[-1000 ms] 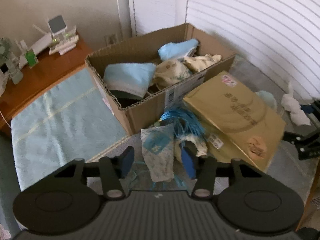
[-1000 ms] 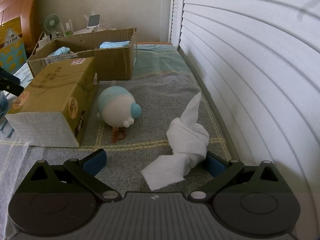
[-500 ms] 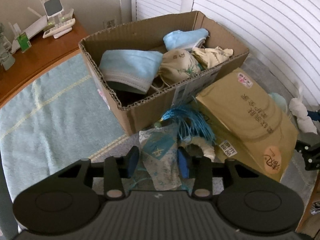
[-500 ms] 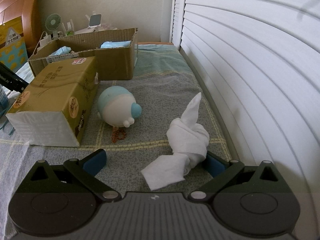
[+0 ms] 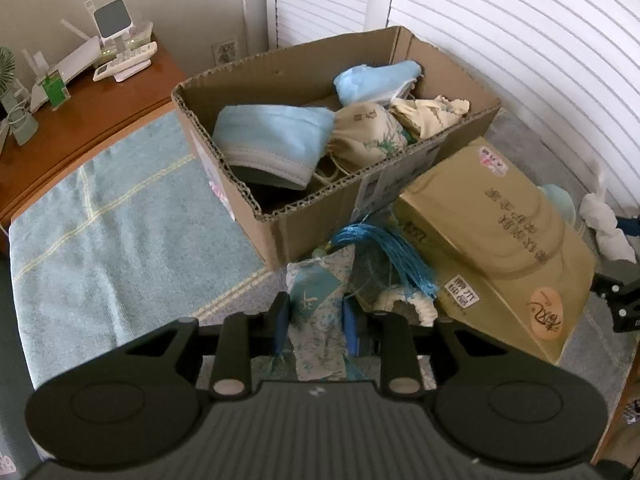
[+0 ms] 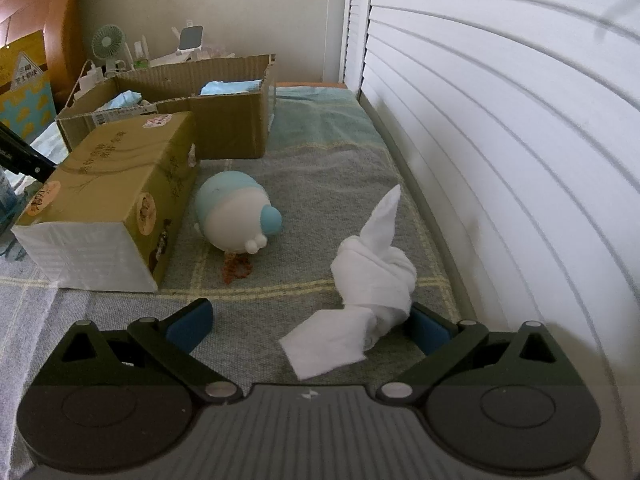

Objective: Organize soft objects
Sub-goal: 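Grasp and lift the white tissue with the right gripper while the left grasps the blue-white floral pouch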

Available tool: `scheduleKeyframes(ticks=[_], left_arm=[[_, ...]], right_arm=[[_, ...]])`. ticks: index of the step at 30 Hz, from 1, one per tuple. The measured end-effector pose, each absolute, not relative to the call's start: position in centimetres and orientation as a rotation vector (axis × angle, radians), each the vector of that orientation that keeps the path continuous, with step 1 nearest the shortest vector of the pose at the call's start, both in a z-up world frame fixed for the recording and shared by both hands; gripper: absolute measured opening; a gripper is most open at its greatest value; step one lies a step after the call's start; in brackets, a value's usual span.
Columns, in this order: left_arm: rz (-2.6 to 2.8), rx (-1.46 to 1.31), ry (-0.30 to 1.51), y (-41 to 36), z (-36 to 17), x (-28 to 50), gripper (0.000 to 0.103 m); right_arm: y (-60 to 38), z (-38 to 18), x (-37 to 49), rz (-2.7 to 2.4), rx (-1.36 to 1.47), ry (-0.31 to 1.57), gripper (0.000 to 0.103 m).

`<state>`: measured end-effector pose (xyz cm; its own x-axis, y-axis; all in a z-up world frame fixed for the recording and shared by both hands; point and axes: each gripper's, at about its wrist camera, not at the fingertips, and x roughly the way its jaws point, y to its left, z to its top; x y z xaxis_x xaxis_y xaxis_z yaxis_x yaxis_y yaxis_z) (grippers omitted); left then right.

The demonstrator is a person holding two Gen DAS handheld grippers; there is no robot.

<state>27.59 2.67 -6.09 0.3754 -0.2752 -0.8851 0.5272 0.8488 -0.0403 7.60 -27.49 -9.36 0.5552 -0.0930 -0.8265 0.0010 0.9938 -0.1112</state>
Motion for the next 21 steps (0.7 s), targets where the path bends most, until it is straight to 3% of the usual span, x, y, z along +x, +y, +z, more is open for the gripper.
scheduleKeyframes(ticks=[11,21], left_arm=[[-0.520,0.261,1.110,2.3,-7.3,28.2,0.037],[-0.521,0.241,1.102,2.5,-7.1,27.9,0.031]], right_arm=[[-28.1,-8.7,7.8,-0.091,-0.107,0.959,0.100],[-28.6,-8.6,8.8,-0.119,-0.103,0.962,0.077]])
